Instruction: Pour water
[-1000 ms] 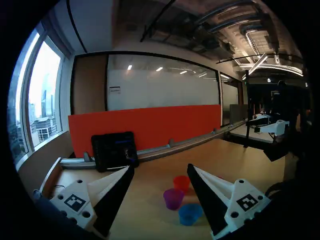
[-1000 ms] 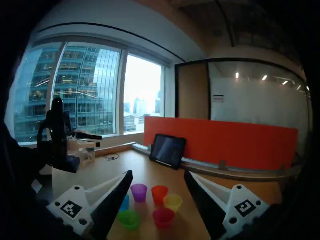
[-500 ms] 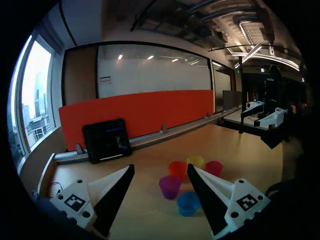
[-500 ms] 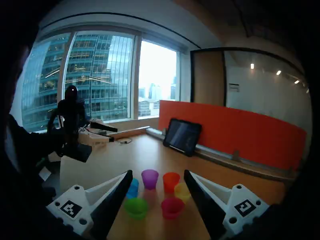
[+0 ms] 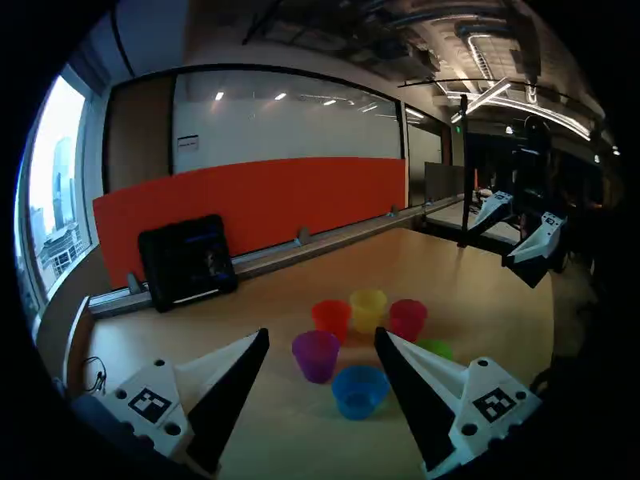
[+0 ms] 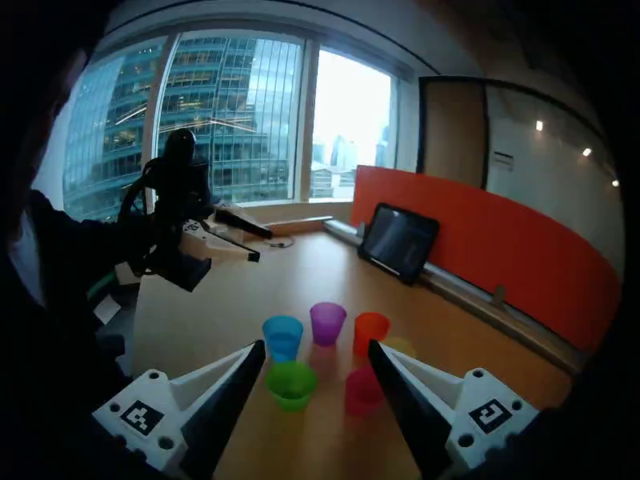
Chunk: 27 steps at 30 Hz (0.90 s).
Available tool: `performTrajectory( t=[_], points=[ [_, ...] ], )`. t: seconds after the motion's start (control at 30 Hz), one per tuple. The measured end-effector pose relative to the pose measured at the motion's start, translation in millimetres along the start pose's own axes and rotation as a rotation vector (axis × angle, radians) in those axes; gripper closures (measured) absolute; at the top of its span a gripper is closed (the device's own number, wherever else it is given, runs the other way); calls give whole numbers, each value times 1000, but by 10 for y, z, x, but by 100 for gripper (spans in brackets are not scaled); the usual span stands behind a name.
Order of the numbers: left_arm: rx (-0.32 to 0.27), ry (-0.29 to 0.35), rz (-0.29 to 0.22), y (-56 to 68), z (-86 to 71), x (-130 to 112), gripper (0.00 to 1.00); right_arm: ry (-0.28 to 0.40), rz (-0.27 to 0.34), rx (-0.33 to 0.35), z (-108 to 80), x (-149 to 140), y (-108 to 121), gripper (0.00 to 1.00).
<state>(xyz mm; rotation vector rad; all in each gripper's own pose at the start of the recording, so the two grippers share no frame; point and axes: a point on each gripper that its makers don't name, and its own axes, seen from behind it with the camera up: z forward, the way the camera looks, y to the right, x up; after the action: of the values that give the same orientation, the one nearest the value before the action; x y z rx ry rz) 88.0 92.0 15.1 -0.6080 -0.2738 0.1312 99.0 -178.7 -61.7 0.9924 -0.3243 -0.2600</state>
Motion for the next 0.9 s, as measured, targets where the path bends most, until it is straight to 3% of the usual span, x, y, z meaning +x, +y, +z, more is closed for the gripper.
performTrajectory(
  t=[0.5,0.9],
  points=[
    [-55,-83,12,187,122,-465,2,-87,-17,59,225,-477,-89,0],
    [-85,-164,13,264,200,-887,2,-167,-35,88,436,-924,-152,1]
  ],
)
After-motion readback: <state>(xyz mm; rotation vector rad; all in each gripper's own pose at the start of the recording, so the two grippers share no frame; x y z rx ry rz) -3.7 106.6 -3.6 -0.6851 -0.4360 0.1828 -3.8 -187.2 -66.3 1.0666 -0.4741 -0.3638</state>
